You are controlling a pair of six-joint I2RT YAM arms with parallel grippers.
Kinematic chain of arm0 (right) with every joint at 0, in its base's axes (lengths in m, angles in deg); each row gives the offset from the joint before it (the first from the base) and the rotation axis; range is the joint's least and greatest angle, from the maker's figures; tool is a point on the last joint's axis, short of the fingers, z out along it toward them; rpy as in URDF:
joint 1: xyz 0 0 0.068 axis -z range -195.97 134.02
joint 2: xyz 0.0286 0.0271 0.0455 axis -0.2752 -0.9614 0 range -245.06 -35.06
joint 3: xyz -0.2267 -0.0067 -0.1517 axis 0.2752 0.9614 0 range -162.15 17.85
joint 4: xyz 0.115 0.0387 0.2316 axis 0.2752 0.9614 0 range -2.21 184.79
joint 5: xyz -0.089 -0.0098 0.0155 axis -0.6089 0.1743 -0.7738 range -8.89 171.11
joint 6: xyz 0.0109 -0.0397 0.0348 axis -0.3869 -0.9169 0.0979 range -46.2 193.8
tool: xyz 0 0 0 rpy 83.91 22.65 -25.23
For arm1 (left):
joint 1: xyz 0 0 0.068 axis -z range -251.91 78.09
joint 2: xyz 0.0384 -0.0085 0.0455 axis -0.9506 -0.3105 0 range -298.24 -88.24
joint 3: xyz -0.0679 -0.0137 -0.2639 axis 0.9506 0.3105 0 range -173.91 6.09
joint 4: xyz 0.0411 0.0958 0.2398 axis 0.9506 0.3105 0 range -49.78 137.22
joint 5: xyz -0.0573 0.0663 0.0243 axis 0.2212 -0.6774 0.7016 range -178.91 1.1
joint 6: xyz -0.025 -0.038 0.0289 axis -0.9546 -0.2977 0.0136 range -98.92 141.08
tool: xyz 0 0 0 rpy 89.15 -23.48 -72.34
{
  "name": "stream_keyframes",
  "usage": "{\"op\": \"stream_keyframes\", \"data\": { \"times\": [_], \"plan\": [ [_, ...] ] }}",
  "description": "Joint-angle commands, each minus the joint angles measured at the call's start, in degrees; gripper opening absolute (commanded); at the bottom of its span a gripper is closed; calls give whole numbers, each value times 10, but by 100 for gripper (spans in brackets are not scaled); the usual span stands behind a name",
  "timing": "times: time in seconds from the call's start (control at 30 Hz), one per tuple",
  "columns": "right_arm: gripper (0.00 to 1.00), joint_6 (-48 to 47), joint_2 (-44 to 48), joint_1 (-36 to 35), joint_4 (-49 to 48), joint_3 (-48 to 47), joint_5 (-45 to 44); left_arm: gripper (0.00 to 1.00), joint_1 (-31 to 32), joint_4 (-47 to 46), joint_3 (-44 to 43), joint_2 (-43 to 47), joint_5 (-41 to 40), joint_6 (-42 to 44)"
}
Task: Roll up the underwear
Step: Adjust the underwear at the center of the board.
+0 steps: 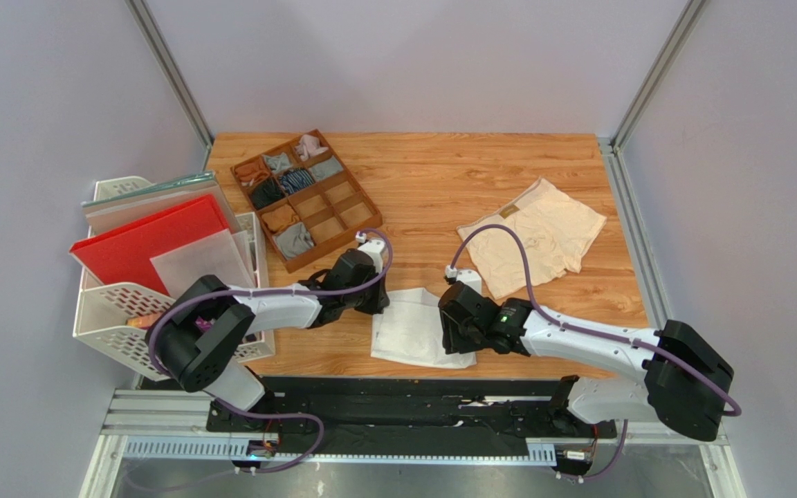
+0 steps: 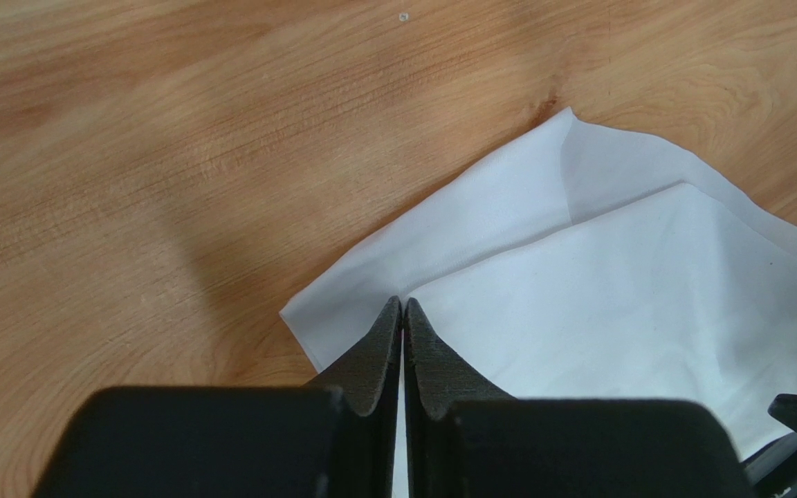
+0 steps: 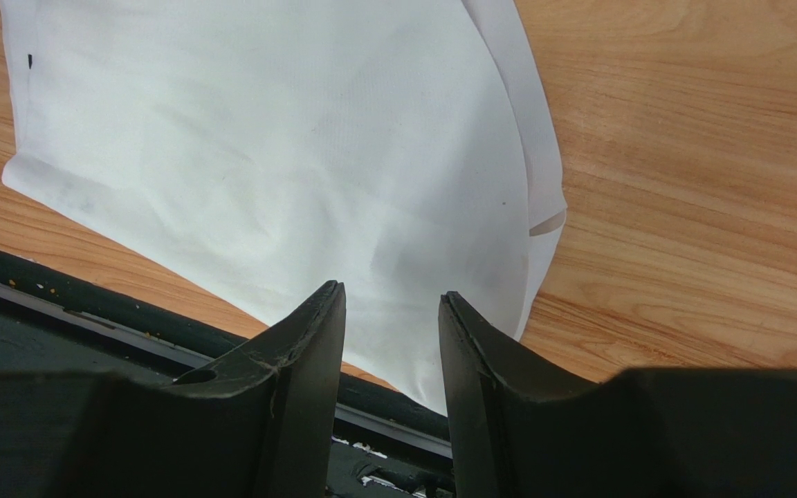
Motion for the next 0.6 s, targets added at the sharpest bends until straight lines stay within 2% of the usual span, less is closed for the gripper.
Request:
{"op": "stream_keyframes", "data": {
  "times": [0.0,0.17,0.37,0.57],
  "plan": [
    [42,-3,8,2,-16,2,-2,2,-2,-18,-4,-10,13,-4],
    [42,-1,4,2,-20,5,-2,0,-1,-51,6,-5,36,-8],
    [42,-4,3,2,-16,3,-4,0,0,-111,48,56,44,-25],
    [41,-6,5,2,-11,0,-5,0,-1,-120,58,82,36,-34]
  ]
}}
